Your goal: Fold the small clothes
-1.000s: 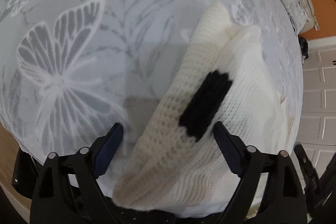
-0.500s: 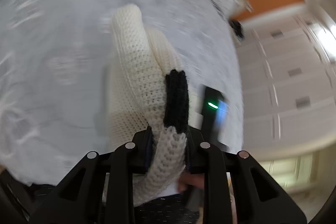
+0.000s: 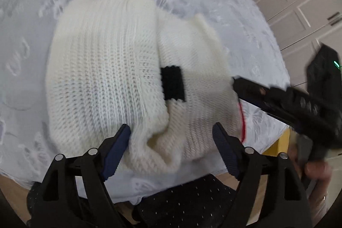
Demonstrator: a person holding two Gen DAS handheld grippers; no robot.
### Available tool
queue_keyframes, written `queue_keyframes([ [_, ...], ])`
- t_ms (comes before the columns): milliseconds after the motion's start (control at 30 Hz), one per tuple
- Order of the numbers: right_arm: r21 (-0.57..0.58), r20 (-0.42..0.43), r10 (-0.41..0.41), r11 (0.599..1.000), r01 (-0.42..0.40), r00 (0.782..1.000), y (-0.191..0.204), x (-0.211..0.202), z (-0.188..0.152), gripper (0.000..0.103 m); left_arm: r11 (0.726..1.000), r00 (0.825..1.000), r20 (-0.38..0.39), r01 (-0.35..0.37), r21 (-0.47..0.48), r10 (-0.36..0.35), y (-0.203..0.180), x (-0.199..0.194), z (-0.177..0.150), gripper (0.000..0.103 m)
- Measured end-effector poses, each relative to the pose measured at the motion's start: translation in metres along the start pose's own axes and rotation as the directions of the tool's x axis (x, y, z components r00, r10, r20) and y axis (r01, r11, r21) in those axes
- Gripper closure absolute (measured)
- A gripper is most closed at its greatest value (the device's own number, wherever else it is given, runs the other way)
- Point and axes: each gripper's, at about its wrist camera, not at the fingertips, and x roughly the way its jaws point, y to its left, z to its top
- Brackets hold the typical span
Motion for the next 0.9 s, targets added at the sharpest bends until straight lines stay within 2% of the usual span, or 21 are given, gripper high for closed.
queue_keyframes([
  [67,-0.026,-0.026,0.041,0.999,-0.042,0.999,0.022,0.018,0.005,0.043,1.000,1.000,0.024,0.006,-0.011,-0.006,0.003,-0.014,0.001,0.018],
  [133,-0.059,-0.062,0.047,0.997,-0.051,0.997,0.040,0.042,0.017,0.036,0.999,0.999,0.053,-0.001,-0.048,0.004,0.016,-0.036,-0.006,0.016],
  [200,-0.106,-0.099,0.010,0.994,-0.020,0.995,0.060,0.068,0.021,0.036,0.997,0.997,0.068,-0.016,-0.078,0.021,0.030,-0.051,-0.011,0.016],
  [267,-0.128,-0.135,-0.065,0.991,0.048,0.989,0.073,0.094,0.020,0.036,0.994,0.996,0.078,-0.035,-0.103,0.043,0.044,-0.064,-0.017,0.014],
  [300,-0.138,-0.158,-0.073,0.989,0.051,0.985,0.081,0.108,0.018,0.043,0.992,0.995,0.079,-0.047,-0.118,0.056,0.055,-0.068,-0.022,0.014],
  [333,-0.147,-0.167,-0.060,0.989,0.035,0.984,0.088,0.113,0.016,0.080,0.989,0.995,0.070,-0.066,-0.132,0.076,0.063,-0.069,-0.025,0.014],
  [367,-0.155,-0.165,-0.058,0.987,0.032,0.985,0.093,0.112,0.014,0.081,0.985,0.994,0.054,-0.084,-0.151,0.093,0.073,-0.068,-0.028,0.014],
  [467,-0.218,-0.007,0.033,0.975,-0.034,0.999,0.118,0.060,0.012,0.084,0.972,0.994,0.042,-0.085,-0.219,0.097,0.095,-0.076,-0.038,0.014],
  [533,-0.227,0.061,0.048,0.973,-0.033,0.997,0.114,0.027,0.010,0.084,0.969,0.994,0.053,-0.081,-0.233,0.095,0.101,-0.082,-0.042,0.014],
  [567,-0.217,0.100,0.030,0.976,-0.008,0.995,0.103,0.010,0.009,0.084,0.970,0.994,0.053,-0.082,-0.231,0.097,0.104,-0.083,-0.043,0.014],
  [633,-0.187,0.114,-0.049,0.980,0.070,0.992,0.072,0.003,0.009,0.084,0.969,0.995,0.037,-0.086,-0.230,0.097,0.106,-0.079,-0.046,0.014],
  [667,-0.166,0.102,-0.092,0.980,0.108,0.991,0.057,0.007,0.009,0.084,0.969,0.995,0.028,-0.086,-0.231,0.094,0.107,-0.074,-0.047,0.014],
  [733,-0.098,0.011,-0.196,0.976,0.196,0.980,0.010,0.037,0.009,0.084,0.968,0.997,0.006,-0.072,-0.239,0.076,0.106,-0.064,-0.047,0.014],
  [767,-0.082,-0.021,-0.220,0.973,0.217,0.975,-0.004,0.045,0.005,0.084,0.968,0.998,0.001,-0.067,-0.241,0.069,0.106,-0.063,-0.048,0.014],
  [833,-0.043,0.009,-0.141,0.989,0.142,0.990,-0.008,0.033,0.004,0.084,0.972,0.998,-0.004,-0.054,-0.230,0.055,0.095,-0.059,-0.045,0.014],
  [900,-0.058,0.061,-0.105,0.992,0.109,0.993,0.003,0.018,0.006,0.084,0.976,0.998,0.008,-0.055,-0.209,0.058,0.087,-0.057,-0.041,0.014],
])
